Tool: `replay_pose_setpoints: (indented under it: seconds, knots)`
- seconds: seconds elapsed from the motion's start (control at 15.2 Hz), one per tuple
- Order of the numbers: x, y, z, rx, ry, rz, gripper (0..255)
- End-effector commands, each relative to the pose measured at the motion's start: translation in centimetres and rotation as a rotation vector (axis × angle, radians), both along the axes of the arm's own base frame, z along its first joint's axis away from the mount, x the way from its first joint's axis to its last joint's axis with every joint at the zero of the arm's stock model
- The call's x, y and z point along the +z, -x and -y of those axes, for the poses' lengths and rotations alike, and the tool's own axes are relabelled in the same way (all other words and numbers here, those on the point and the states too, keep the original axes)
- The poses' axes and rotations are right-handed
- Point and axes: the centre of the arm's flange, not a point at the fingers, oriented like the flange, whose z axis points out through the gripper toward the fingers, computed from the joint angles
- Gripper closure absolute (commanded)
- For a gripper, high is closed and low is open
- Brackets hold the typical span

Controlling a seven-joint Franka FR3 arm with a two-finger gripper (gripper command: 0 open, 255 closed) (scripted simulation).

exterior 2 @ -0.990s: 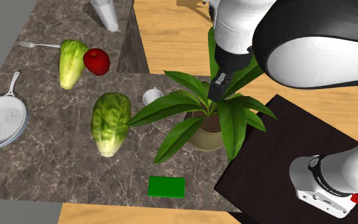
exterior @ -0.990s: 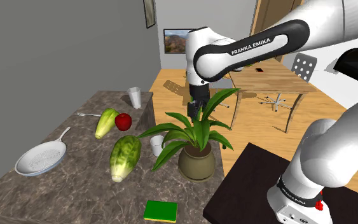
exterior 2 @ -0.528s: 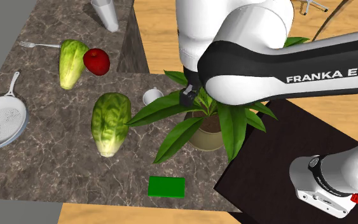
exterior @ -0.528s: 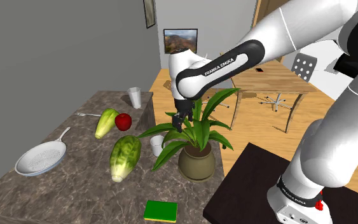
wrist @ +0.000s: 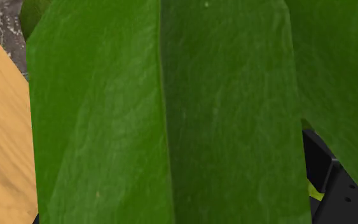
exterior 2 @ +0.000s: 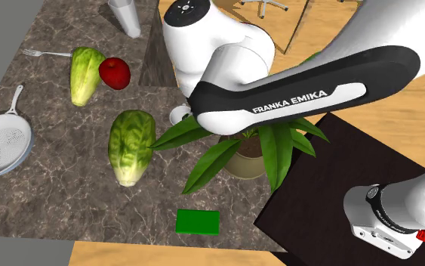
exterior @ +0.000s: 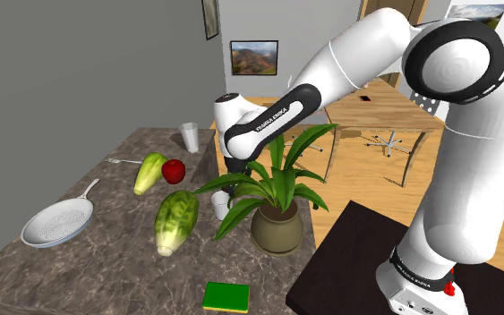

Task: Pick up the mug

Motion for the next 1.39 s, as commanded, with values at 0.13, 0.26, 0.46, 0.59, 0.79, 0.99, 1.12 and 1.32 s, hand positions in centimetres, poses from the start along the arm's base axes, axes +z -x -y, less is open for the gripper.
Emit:
replay_pose_setpoints:
  seconds: [0.13, 0.26, 0.46, 0.59, 0.79, 0.99, 1.12, 1.32]
  knots:
    - [-3.7, -3.7, -1.5, -0.009, 0.008, 0.010, 0]
    - [-5.5, -5.5, -2.2, -0.014, 0.013, 0.015, 0]
    - [-8.2, -8.1, -3.3, -0.020, 0.019, 0.022, 0]
    - [-9.9, -9.9, -4.0, -0.025, 0.023, 0.027, 0]
    - [-11.7, -10.7, -4.3, -0.027, 0.025, 0.029, 0]
    - [-13.3, -10.7, -4.3, -0.027, 0.025, 0.029, 0]
    - [-14.4, -10.7, -4.3, -0.027, 0.025, 0.029, 0]
    - [-14.6, -10.7, -4.2, -0.026, 0.025, 0.029, 255]
